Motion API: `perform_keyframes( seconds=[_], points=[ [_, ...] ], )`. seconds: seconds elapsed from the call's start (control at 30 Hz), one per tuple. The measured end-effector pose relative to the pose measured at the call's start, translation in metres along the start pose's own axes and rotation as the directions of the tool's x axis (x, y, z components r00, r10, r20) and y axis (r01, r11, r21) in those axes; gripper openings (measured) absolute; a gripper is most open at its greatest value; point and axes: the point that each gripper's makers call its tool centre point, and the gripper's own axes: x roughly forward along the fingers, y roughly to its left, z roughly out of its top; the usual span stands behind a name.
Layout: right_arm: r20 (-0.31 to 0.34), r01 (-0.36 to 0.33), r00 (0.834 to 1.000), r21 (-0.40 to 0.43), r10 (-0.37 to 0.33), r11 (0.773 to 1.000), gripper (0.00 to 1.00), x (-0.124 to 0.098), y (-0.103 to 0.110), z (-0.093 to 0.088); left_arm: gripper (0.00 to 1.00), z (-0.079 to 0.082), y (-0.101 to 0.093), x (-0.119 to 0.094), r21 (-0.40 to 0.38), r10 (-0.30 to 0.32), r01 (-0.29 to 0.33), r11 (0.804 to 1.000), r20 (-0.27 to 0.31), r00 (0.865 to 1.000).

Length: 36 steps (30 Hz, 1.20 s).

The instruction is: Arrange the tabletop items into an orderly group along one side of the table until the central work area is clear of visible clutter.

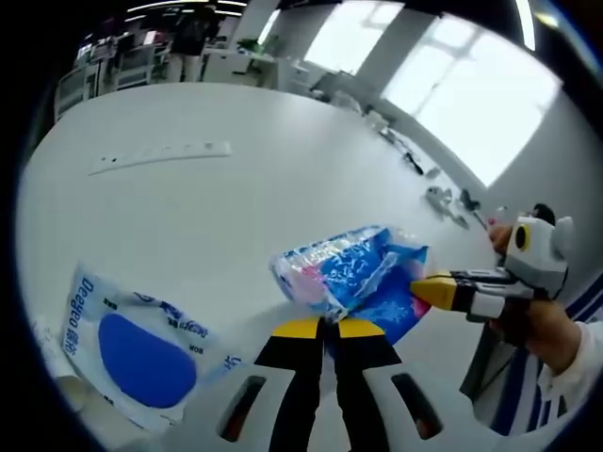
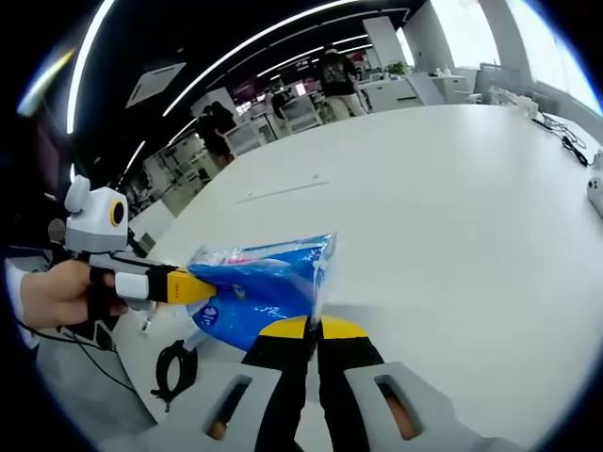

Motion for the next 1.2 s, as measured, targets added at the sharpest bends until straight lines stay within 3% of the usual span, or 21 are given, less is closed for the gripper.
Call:
perform_keyframes(
  seconds=[0.87,1.2],
  points=[
    [-0.045,0.023,0.999,-0.011,-0.024,1.000,0.00,0.031,-0.039,-0.002,0.00,0.002,0.014,0.053,-0.015,0.011,-0.012,1.000,-0.035,0.999],
    [-0.066,0.015,0.998,-0.010,-0.016,1.000,0.00,0.057,-0.054,-0.005,0.00,-0.001,0.026,0.065,-0.028,0.029,-0.030,0.999,-0.056,0.998]
  ],
)
